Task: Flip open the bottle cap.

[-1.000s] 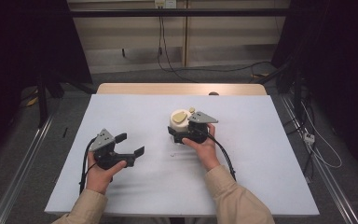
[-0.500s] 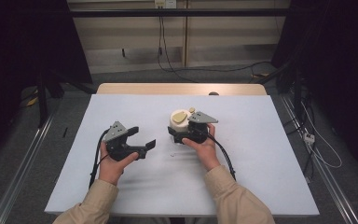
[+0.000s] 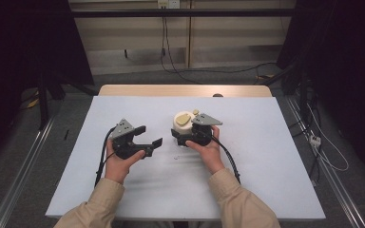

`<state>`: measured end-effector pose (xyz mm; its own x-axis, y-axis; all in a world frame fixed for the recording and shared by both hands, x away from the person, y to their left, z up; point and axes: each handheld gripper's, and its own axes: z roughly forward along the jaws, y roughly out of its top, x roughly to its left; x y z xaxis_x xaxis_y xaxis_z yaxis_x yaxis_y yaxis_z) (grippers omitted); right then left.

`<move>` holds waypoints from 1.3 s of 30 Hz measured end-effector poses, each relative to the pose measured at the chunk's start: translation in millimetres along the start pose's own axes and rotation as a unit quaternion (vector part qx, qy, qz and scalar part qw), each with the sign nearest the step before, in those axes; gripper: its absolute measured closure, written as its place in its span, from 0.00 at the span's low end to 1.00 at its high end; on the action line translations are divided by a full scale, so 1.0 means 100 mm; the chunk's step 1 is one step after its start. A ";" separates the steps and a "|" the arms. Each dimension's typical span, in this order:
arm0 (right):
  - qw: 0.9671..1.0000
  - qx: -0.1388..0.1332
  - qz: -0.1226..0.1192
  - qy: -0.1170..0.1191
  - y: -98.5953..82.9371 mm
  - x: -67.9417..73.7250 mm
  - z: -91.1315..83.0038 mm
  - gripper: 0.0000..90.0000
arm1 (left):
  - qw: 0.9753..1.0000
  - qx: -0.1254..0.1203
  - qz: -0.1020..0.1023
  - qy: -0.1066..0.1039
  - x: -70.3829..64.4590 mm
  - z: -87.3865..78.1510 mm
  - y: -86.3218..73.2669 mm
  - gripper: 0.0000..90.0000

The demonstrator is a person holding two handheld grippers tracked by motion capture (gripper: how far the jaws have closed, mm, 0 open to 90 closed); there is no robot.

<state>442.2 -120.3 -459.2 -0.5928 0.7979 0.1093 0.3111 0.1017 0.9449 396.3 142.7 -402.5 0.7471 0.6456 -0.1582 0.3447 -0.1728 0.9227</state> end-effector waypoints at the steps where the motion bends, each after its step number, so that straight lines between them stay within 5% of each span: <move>1: 1.000 0.000 0.001 0.000 0.00 0.00 0.00 0.07 | 1.000 0.000 0.000 0.000 0.00 0.01 0.00 0.16; 11: 1.000 0.001 0.002 0.000 0.00 0.00 0.00 0.07 | 1.000 0.007 0.008 -0.013 -0.05 0.13 0.07 0.26; 39: 1.000 0.000 0.004 -0.001 0.00 0.00 0.00 0.07 | 0.999 0.035 0.002 -0.027 -0.10 0.38 0.25 0.81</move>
<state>442.1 -120.1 -459.3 -0.5890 0.7997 0.1167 0.3166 0.0955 0.9437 419.0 103.4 -391.7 0.7779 0.6034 -0.1754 0.3790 -0.2279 0.8969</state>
